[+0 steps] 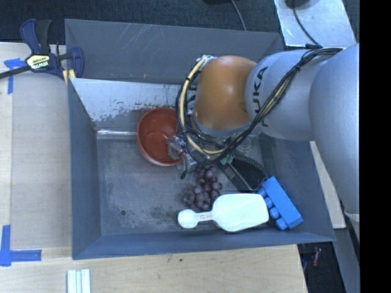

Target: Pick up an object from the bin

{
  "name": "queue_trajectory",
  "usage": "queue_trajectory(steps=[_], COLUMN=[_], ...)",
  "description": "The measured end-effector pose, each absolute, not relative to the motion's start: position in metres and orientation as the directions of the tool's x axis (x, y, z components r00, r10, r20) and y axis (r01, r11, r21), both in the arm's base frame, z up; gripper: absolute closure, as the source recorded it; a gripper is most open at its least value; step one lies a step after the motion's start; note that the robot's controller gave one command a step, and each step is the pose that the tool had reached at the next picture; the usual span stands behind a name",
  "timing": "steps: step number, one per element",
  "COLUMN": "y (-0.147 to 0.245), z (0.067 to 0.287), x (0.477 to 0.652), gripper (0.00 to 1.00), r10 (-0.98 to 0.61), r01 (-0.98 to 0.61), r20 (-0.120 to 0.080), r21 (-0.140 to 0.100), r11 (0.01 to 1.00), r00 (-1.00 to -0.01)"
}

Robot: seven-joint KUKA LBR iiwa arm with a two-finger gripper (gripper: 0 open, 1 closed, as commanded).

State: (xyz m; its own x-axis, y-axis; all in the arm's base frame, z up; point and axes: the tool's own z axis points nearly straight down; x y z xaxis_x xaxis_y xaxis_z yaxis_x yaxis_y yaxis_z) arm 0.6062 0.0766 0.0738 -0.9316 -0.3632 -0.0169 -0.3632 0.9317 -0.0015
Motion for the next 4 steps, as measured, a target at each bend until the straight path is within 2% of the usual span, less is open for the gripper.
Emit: queue_trajectory(steps=[1, 2, 3, 4], y=[0.076, 0.036, 0.037, 0.037], z=[0.074, 0.071, 0.072, 0.072], x=[0.606, 0.609, 0.607, 0.607], gripper=[1.0, 0.0, 1.0, 1.0], r10=[-0.364, -0.473, -0.473, -0.473], r01=[-0.364, -0.473, -0.473, -0.473], r20=[-0.017, -0.023, -0.013, -0.013], r21=[-0.001, -0.006, -0.001, -0.001], r11=[0.931, 0.881, 0.881, 0.881], r00=[-0.931, -0.881, -0.881, -0.881])
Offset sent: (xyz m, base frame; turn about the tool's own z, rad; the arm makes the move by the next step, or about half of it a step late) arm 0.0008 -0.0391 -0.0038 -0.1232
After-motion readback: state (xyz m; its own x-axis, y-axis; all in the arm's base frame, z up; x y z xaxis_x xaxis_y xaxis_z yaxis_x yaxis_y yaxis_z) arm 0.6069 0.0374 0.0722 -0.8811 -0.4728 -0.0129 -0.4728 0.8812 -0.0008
